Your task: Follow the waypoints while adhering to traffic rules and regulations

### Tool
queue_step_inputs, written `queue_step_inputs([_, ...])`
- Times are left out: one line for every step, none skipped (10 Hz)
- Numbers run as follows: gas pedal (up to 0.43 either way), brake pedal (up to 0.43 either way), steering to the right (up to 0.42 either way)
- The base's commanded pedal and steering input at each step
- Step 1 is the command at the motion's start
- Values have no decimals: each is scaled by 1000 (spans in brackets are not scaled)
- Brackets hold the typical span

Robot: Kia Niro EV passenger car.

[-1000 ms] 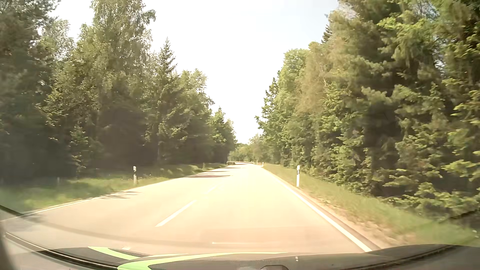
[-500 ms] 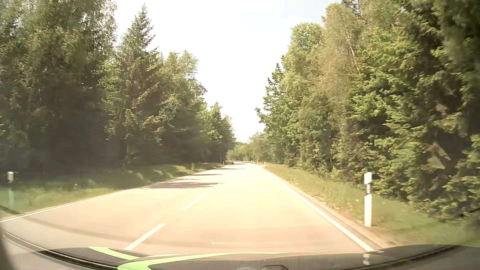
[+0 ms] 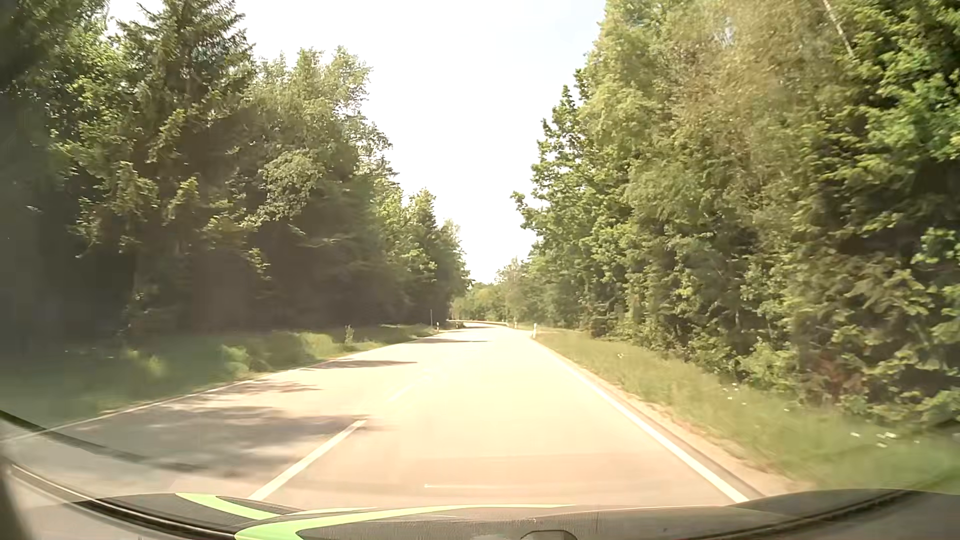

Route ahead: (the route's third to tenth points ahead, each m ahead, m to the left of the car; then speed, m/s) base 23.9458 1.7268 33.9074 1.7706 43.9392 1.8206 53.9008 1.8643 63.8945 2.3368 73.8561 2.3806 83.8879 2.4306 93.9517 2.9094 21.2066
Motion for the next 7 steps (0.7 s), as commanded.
queue_step_inputs([469,0,1])
queue_step_inputs([469,0,0])
queue_step_inputs([469,0,0])
queue_step_inputs([469,0,-1])
queue_step_inputs([469,0,0])
queue_step_inputs([469,0,-1])
queue_step_inputs([469,0,-1])
